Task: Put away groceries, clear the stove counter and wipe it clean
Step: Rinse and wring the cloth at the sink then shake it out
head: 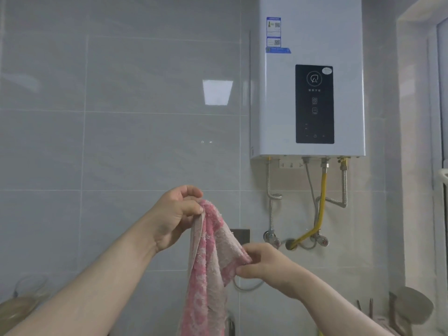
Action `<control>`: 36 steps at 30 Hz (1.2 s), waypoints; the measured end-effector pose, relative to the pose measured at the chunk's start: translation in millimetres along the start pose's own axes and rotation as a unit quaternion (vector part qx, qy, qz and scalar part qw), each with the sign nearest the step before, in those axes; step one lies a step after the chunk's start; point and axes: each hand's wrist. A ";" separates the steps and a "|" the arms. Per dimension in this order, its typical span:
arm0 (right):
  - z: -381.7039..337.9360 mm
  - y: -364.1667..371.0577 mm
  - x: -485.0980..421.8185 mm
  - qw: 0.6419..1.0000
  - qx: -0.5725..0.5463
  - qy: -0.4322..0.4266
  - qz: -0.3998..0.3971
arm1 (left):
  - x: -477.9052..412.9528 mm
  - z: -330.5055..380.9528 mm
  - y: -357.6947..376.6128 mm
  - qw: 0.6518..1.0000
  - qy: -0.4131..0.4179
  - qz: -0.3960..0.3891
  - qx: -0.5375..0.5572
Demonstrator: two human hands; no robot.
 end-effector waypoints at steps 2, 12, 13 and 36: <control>6.2 -1.8 1.5 0.998 -0.030 0.025 0.055 | -1.1 3.1 -1.3 1.000 0.009 0.006 -0.016; -56.3 -44.3 14.4 0.981 0.096 -0.033 0.168 | -11.4 1.1 -19.3 0.950 0.070 0.033 -0.303; -63.6 -48.3 16.7 0.975 0.148 -0.043 0.162 | -12.1 0.5 -19.9 0.944 0.075 0.041 -0.320; -42.2 -103.8 22.9 0.989 -0.028 0.045 0.140 | -24.8 -14.5 26.0 0.981 0.021 0.008 -0.195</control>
Point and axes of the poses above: each hand's wrist, its own x-axis away from the middle knuckle, its own y-axis out of the palm, z = x × y, and after that the axes turned 11 degrees about x, right-handed
